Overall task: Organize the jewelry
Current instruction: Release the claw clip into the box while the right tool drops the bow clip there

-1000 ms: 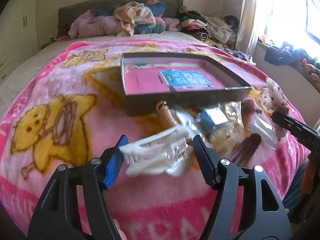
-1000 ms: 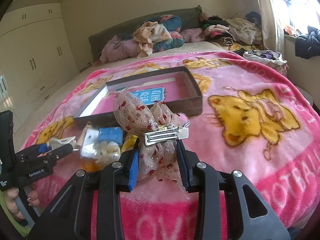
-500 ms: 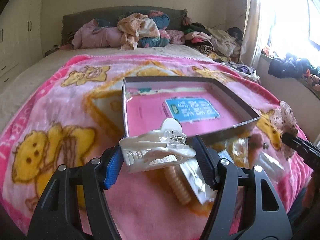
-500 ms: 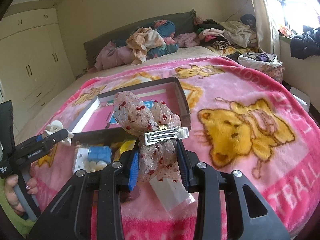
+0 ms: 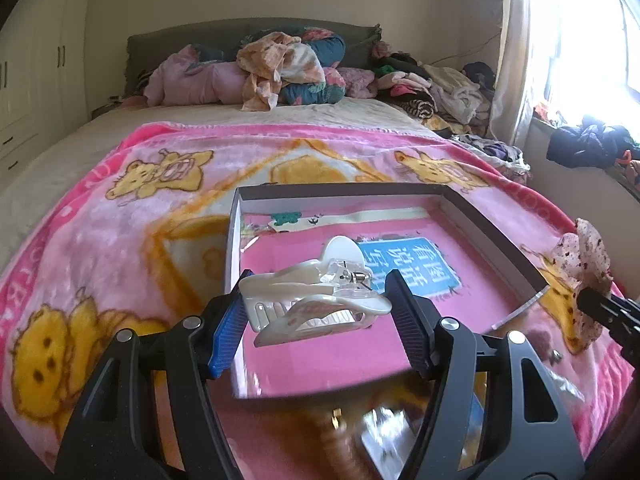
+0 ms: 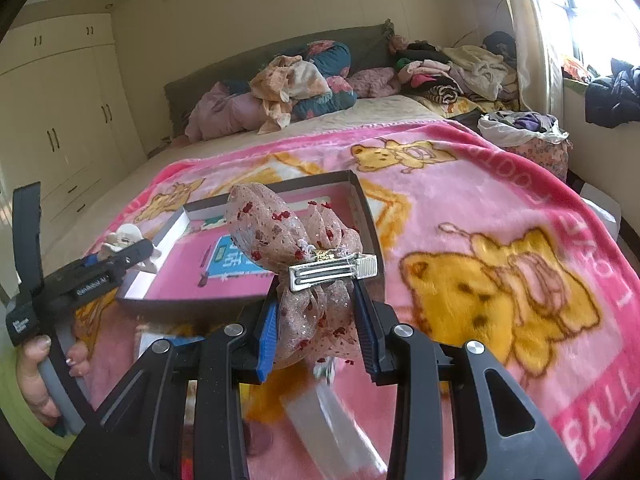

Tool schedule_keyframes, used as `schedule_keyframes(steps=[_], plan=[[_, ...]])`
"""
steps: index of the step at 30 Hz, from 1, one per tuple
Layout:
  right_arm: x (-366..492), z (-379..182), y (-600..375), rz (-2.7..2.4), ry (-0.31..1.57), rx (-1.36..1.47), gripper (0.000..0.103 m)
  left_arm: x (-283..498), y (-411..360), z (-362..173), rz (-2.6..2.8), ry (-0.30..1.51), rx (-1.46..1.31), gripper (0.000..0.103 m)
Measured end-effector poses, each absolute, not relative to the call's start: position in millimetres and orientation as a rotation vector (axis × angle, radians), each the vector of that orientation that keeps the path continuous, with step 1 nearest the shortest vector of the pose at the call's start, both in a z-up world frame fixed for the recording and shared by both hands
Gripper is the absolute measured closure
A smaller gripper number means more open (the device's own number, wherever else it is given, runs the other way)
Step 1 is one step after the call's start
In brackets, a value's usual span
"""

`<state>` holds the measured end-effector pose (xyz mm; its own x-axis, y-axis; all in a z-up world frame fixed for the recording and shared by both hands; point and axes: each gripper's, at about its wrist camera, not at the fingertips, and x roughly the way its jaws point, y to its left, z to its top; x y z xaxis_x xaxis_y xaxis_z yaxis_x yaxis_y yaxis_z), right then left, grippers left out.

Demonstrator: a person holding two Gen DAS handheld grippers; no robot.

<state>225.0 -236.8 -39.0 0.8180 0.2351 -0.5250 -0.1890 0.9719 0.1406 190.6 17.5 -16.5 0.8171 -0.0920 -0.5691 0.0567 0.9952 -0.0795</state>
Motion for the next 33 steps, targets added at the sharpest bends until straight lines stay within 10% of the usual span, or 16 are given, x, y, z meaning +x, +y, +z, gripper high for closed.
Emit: schedule_keyframes(steps=[23,33], plan=[[329,-67,-209,0.198,0.714,-0.022,0.068,228,17,-46,-0.084,0.701,-0.093,0.046],[327,-77,-215,0.200,0.718,0.002,0.049,230,18,-51,-0.081,0.713,-0.095,0.046]])
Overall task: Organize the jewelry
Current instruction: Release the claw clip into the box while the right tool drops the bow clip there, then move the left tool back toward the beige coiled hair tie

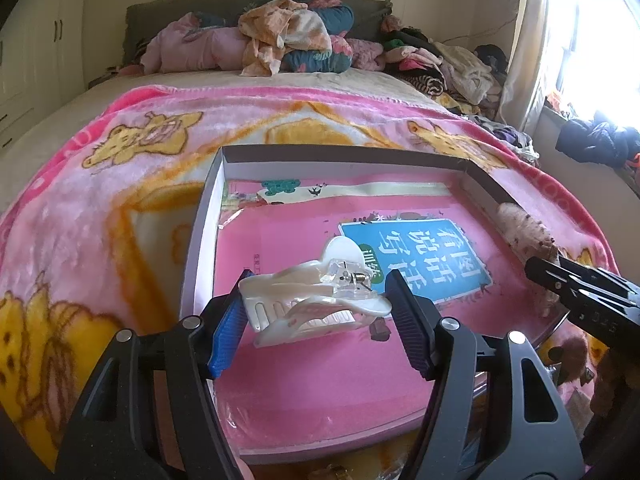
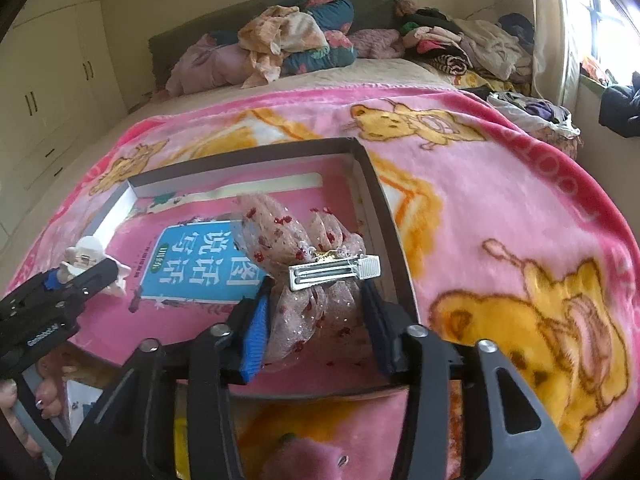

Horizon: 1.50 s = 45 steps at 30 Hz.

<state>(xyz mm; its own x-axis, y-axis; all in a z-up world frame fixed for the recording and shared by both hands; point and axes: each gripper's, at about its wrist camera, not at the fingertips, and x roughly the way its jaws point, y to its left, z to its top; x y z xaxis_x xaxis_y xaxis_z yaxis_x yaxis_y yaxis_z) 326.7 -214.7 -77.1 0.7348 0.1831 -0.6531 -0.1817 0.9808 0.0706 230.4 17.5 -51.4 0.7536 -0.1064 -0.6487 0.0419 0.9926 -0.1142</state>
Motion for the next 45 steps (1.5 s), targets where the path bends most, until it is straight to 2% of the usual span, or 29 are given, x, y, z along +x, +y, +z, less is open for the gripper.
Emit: schedule_keyframes(steps=[1,5,6,7,9,12,21,45], plan=[[325,-76,-215,0.204,0.714,0.004,0.046,230,17,-52,-0.081,0.713,-0.095,0.046],[317,-73,-218,0.209,0.696,0.024,0.042,230,17,-52,-0.078,0.713,-0.093,0.045],[313,-72,-219,0.205,0.688,0.031,0.034,229,17,-52,-0.079,0.712,-0.093,0.045],[310,-71,-221,0.207,0.682,0.041,0.029,229,17,-51,-0.077,0.710,-0.092,0.044],[304,-69,-224,0.219,0.673,0.063,0.029,228,17,-51,-0.075,0.702,-0.085,0.035],[295,-66,-227,0.214,0.653,0.065,0.026,224,16,-48,-0.074,0.688,-0.078,0.028],[263,-51,-229,0.210,0.576,0.059,0.015,202,13,-34,-0.096,0.644,-0.076,0.013],[188,-30,-229,0.215,0.458,0.035,0.010,140,11,-9,-0.132,0.553,-0.078,0.012]])
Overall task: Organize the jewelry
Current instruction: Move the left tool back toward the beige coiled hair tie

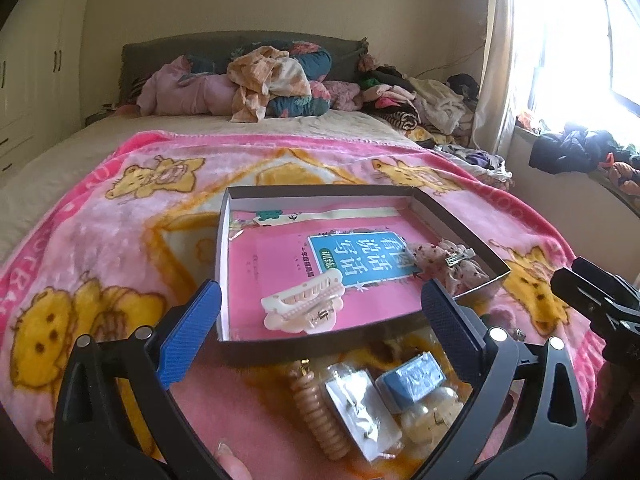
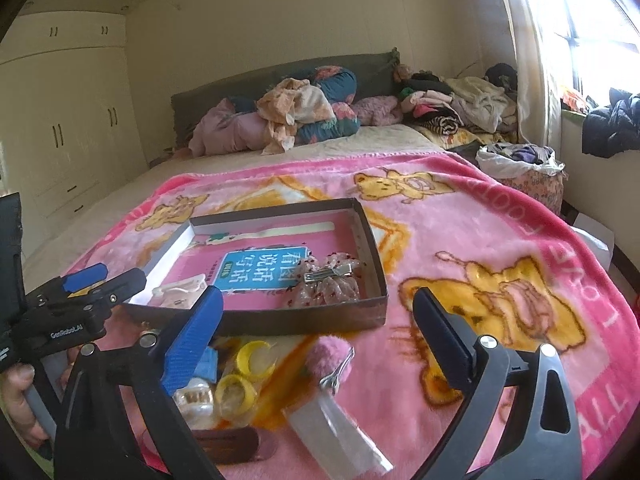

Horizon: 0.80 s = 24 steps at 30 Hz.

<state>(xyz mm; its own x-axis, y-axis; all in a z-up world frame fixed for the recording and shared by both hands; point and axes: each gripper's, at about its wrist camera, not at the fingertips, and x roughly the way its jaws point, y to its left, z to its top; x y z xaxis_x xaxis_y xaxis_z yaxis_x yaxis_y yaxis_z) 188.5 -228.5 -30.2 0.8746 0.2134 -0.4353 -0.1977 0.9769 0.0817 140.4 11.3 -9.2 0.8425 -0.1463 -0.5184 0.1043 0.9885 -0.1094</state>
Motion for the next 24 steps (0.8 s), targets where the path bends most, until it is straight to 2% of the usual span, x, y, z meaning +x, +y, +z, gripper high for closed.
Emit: schedule_keyframes(steps=[24], plan=[[143,-47,-213,0.260,0.500,0.004,0.009,108,29,-22,-0.138,0.615,-0.061,0.012]])
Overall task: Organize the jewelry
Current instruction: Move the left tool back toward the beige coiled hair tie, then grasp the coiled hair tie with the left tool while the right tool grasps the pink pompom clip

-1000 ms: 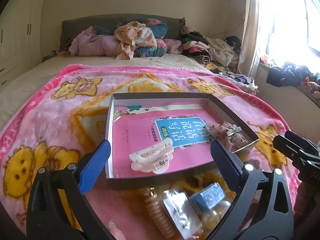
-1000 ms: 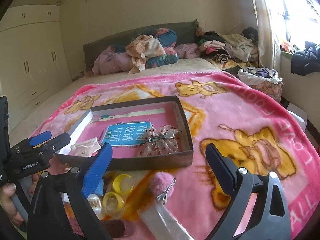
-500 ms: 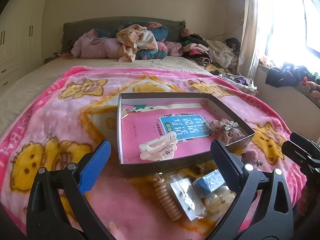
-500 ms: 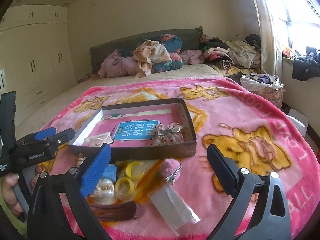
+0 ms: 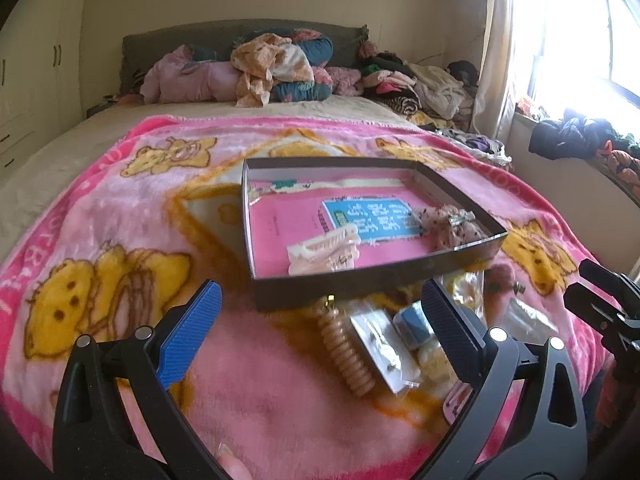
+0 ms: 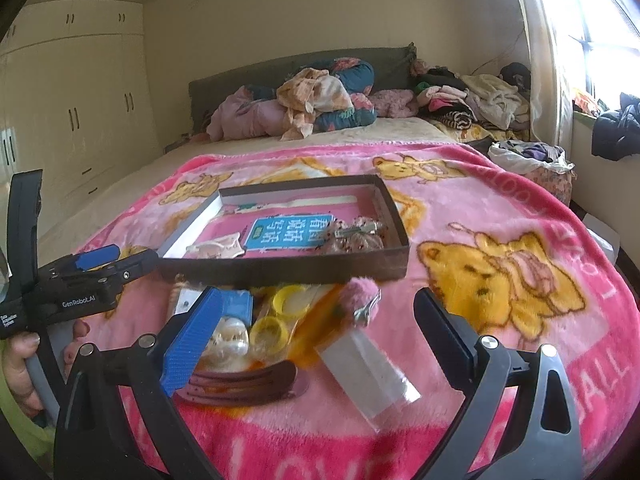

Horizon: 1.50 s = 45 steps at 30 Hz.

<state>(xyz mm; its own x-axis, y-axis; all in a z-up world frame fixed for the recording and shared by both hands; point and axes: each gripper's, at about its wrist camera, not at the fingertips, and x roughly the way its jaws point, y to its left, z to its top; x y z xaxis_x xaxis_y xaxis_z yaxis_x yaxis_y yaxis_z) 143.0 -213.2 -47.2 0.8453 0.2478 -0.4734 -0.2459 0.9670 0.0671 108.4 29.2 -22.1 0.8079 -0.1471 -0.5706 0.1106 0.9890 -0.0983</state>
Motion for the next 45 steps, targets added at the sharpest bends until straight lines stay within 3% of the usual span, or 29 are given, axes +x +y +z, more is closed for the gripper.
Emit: schedule_keyframes(steps=[7,12,20,34,37,41,45], plan=[[137,-54,-213,0.254,0.517,-0.001,0.009,102,34,-33,-0.153,0.667,-0.073,0.013],[133,-58,-212,0.250,0.531,-0.001,0.009,101,39,-44,-0.167,0.721,-0.103,0.030],[130,-63,-212,0.246,0.539,-0.005,0.009,102,41,-59,-0.175,0.788,-0.113,0.045],[140,-69,-216,0.226,0.557,0.005,0.009,123,27,-76,-0.186,0.860,-0.107,0.047],[152,-70,-219,0.210,0.572,0.014,0.009,128,24,-78,-0.184,0.864,-0.103,0.058],[177,-72,-225,0.182,0.610,0.030,0.010,130,22,-79,-0.202,0.860,-0.094,0.079],[203,-79,-232,0.165,0.670,0.063,0.026,128,20,-79,-0.218,0.845,-0.076,0.085]])
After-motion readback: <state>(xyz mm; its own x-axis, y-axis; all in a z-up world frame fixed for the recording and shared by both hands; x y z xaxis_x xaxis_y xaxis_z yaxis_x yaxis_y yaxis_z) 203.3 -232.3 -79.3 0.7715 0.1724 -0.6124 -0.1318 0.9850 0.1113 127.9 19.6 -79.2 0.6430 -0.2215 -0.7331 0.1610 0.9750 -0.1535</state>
